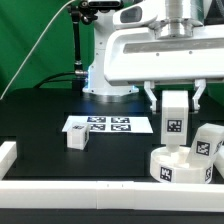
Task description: Assemble stool
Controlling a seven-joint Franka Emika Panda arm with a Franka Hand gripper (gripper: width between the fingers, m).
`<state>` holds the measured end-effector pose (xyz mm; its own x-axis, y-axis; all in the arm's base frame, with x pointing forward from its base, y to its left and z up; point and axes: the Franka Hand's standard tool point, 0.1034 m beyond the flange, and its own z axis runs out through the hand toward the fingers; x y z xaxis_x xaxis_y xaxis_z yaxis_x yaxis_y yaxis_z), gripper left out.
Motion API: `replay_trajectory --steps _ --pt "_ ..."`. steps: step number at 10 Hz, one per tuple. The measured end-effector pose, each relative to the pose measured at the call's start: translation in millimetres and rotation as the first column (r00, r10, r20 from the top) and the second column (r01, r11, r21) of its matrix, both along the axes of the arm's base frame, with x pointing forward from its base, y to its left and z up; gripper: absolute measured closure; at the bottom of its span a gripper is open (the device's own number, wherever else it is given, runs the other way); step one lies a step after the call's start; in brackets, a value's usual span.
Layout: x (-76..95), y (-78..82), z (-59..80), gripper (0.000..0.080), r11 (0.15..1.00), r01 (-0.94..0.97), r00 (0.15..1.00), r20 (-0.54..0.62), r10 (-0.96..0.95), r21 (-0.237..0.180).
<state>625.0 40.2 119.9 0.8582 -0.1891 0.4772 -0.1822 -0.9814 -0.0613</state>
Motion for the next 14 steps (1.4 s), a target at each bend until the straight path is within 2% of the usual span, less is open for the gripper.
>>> replay_trajectory --steps 3,4,5,6,7,8,10,14 --pt "-0.8 0.4 -2.8 0.0462 1.000 -0.003 1.000 0.004 0.003 -0.004" --pt "3.6 1.6 0.9 0.0462 1.000 -0.007 0.997 0.081 0.009 -0.020" --pt "2.1 4.2 -1.7 0.0462 0.999 -0.016 0.984 0.174 0.024 -0.049" --pt "-7.7 4.2 -15.2 0.0462 0.998 -0.015 0.987 0.159 0.024 -0.058" --pt "-11.2 3.9 -16.6 0.0462 0.998 -0.023 0.994 0.107 0.028 -0.052" --pt "-10.0 3.7 -9.9 0.0462 0.998 -0.021 0.991 0.128 0.027 -0.052" --pt "-16.3 -1.1 -15.6 0.0462 0.998 -0.024 0.993 0.113 0.031 -0.061" --pt "-16.4 -0.8 -16.6 0.0462 0.997 -0.031 0.993 0.110 0.039 -0.066"
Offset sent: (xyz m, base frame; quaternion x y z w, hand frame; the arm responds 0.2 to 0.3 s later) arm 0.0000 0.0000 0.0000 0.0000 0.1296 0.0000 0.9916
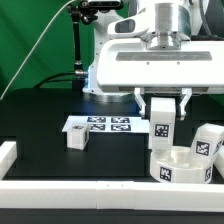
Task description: Assemble stool
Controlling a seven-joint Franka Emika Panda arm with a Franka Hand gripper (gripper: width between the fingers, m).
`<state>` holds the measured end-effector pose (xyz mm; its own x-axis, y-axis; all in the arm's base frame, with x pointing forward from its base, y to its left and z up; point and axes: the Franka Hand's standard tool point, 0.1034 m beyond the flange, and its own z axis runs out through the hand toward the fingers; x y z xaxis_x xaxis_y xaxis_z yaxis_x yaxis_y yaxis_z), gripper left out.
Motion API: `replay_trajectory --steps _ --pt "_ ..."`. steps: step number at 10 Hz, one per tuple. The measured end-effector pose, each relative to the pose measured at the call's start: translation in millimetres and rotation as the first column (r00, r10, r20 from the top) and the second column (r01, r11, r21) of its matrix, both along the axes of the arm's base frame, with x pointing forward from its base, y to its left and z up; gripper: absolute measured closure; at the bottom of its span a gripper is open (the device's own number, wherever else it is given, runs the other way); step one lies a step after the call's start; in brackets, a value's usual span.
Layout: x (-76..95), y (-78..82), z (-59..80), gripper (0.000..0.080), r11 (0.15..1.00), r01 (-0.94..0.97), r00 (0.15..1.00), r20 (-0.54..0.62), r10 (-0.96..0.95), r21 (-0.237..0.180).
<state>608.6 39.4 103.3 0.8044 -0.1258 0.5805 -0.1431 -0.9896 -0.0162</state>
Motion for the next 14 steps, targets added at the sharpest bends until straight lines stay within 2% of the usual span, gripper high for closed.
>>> replay_trajectory --steps 5,10,14 --pt "-13.6 12.1 -11.4 0.0462 1.000 0.015 1.000 -0.014 -0.015 0.007" --pt "-15.6 11.1 -18.4 0.0462 1.000 0.013 1.000 -0.007 -0.013 -0.003" --pt "-19.3 10.5 -18.6 0.0462 0.998 0.066 0.998 0.019 -0.066 0.011"
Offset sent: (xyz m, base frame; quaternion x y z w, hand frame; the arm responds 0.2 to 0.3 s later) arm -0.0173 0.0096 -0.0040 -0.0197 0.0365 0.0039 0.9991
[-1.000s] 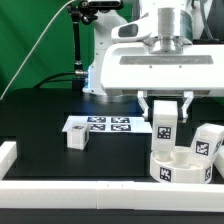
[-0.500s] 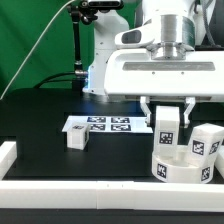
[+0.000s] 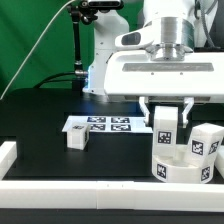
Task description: Assemble stool
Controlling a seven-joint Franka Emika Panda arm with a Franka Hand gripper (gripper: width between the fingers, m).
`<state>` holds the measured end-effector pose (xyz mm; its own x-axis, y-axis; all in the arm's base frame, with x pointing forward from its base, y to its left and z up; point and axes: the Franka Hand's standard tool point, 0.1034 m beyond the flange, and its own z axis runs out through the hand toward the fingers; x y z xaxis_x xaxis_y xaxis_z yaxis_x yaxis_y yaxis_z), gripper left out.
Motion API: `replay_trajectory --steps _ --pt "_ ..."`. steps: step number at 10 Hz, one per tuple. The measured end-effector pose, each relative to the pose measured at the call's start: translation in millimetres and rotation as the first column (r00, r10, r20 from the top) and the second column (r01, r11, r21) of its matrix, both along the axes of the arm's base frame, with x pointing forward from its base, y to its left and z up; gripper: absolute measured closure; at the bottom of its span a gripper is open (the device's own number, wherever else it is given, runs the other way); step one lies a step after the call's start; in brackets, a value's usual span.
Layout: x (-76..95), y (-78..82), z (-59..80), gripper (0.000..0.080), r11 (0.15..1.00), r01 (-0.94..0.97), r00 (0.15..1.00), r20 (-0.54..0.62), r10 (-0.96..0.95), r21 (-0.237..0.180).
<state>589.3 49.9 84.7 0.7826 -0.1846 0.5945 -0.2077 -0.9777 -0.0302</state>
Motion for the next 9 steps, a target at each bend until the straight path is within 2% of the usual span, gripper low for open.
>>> replay_trajectory --steps 5,6,7,8,9 --pt "2.0 0.5 0.0 0.0462 1.000 0.005 0.999 -0.033 -0.005 0.014" --pt "0.0 1.0 -3.1 0.0376 1.000 0.005 0.999 -0.049 -0.004 0.016" --pt "-0.2 1.0 -3.4 0.0376 1.000 0.005 0.999 -0.050 -0.004 0.016" --pt "-0.5 1.1 -3.7 0.0217 1.000 0.005 0.999 -0.052 -0.004 0.017" --pt "-0.7 1.5 -3.4 0.0161 1.000 0.005 0.998 -0.056 -0.004 0.019"
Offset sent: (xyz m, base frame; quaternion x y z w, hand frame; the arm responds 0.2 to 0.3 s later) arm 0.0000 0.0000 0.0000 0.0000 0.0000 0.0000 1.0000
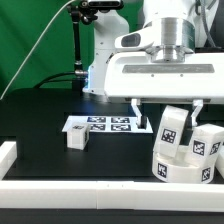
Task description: Assemble stool
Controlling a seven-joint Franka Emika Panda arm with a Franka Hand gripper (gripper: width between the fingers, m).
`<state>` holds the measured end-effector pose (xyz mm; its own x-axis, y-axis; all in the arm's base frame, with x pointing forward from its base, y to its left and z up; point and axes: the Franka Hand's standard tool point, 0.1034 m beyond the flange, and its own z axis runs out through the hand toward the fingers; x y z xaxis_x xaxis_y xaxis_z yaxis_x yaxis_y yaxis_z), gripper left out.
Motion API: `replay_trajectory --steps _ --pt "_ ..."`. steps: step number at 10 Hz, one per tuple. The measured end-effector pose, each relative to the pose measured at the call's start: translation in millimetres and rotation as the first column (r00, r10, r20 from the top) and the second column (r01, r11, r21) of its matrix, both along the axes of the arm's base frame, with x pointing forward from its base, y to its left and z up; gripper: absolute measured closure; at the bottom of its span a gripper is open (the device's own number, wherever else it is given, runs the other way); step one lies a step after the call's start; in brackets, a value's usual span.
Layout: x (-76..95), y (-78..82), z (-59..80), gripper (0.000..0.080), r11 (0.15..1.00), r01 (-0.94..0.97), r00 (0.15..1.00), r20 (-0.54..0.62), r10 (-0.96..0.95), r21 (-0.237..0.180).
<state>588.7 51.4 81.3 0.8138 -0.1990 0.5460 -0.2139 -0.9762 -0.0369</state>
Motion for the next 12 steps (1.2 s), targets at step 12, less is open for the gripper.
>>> replay_trajectory --steps 12 --pt "18.5 -23.9 31.6 0.0150 0.997 0.033 0.997 -0.074 -0.028 0.064"
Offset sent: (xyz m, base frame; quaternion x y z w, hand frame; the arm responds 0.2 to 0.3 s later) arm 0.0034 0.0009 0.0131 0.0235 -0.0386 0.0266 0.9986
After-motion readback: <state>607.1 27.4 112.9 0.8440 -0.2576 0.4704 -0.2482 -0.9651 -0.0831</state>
